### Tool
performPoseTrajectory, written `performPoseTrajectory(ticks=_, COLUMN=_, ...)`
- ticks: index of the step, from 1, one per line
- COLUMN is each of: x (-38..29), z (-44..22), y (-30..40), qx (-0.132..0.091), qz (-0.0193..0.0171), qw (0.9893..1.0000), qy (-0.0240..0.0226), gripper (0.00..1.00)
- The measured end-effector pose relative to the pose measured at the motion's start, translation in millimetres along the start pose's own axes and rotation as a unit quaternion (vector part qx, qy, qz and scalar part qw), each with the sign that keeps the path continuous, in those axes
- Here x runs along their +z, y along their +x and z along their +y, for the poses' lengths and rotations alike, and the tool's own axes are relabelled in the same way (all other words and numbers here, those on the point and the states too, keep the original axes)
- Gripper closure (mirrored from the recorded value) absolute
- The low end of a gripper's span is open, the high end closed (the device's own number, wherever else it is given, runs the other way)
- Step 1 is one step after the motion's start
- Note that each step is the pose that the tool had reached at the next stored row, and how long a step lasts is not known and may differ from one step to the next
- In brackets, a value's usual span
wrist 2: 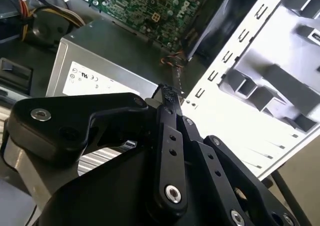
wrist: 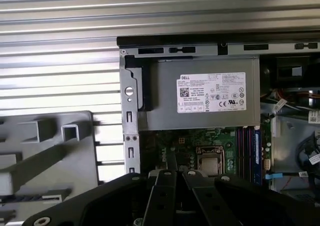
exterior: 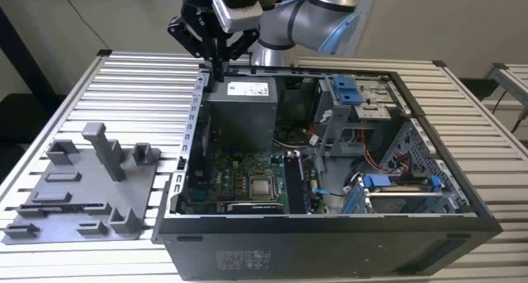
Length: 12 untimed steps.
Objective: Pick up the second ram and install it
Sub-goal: 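Reach for the second ram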
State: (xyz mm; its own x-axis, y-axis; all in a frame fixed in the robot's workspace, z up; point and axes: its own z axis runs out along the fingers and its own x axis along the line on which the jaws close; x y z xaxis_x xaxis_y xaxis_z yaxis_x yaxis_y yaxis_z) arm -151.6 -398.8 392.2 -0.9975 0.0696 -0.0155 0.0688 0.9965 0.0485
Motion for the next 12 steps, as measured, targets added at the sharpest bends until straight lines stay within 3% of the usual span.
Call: performPoseTrajectory(ticks=12, x=-0.1, z=-2.0, y=28.8, qx=-0.004, qz=0.0008, qw=1.0000, qy=-0.0001, gripper=0.89)
